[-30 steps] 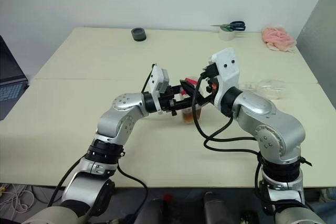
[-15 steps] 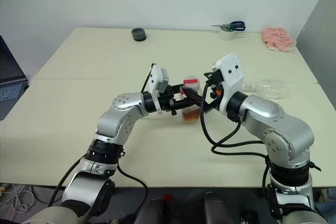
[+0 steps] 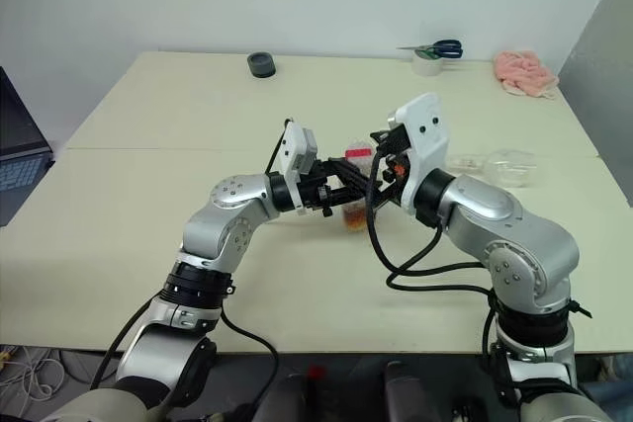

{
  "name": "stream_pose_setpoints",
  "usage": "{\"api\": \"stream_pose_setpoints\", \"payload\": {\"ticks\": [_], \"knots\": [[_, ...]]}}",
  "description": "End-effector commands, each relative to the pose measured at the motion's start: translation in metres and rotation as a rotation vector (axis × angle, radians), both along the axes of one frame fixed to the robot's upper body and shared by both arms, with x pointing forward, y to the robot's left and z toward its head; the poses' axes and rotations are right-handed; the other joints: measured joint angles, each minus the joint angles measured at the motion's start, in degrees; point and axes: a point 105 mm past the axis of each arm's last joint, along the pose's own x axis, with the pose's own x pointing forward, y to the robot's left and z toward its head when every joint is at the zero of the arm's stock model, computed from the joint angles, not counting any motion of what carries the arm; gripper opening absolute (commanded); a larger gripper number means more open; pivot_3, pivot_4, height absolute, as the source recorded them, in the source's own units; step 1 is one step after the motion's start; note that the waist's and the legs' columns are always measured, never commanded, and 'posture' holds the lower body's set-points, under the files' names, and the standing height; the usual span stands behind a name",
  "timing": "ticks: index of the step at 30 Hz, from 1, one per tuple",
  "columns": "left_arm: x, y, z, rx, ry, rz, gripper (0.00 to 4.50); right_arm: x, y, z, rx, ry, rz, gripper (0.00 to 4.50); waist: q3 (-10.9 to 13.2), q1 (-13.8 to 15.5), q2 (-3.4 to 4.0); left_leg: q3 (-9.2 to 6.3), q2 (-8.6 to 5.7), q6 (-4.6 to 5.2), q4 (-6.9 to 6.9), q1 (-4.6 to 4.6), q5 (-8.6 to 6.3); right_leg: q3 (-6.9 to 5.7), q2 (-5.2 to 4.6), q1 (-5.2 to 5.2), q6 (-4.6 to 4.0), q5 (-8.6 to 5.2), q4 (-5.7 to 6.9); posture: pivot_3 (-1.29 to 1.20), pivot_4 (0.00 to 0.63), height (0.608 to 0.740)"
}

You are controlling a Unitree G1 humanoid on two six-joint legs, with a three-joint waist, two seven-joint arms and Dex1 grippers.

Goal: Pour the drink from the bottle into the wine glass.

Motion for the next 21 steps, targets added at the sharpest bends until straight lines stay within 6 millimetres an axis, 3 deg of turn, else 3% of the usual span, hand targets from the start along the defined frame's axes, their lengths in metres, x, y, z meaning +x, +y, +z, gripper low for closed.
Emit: {"api": "stream_pose_setpoints", "payload": {"ticks": [1, 5, 12, 17, 21], "knots": [[-0.004, 0.0, 0.017, -0.031, -0.067, -0.008, 2.16, -0.001, 0.0, 0.009, -0.006, -0.056, -0.007, 3.21, 0.0, 0.0, 0.0, 0.0, 0.0, 0.0, 0.0, 0.0, 0.0, 0.0, 0.0, 0.0, 0.0, 0.0, 0.0, 0.0, 0.15, 0.74], [-0.003, 0.001, 0.017, -0.031, -0.068, -0.006, 2.16, 0.0, -0.001, 0.008, -0.015, -0.061, -0.014, 1.81, 0.0, 0.0, 0.0, 0.0, 0.0, 0.0, 0.0, 0.0, 0.0, 0.0, 0.0, 0.0, 0.0, 0.0, 0.0, 0.0, 0.15, 0.74], [-0.003, 0.001, 0.017, -0.03, -0.069, -0.006, 2.16, -0.001, -0.005, 0.024, 0.02, -0.1, 0.025, 1.8, 0.0, 0.0, 0.0, 0.0, 0.0, 0.0, 0.0, 0.0, 0.0, 0.0, 0.0, 0.0, 0.0, 0.0, 0.0, 0.0, 0.15, 0.74], [-0.004, -0.001, 0.016, -0.004, -0.086, -0.016, 2.16, -0.016, -0.005, 0.051, 0.068, -0.152, 0.156, 1.8, 0.02, -0.04, 0.03, 0.01, -0.01, 0.0, 0.0, -0.01, 0.0, 0.0, 0.0, 0.0, -0.01, 0.01, -0.01, 0.0, 0.15, 0.74], [-0.006, -0.001, 0.016, -0.013, -0.079, -0.02, 2.16, -0.014, -0.017, 0.073, 0.123, -0.195, 0.118, 1.73, 0.01, -0.01, 0.02, -0.01, 0.02, 0.01, -0.01, 0.01, 0.0, -0.02, 0.01, 0.0, -0.01, 0.01, 0.0, 0.0, 0.15, 0.74]]}}
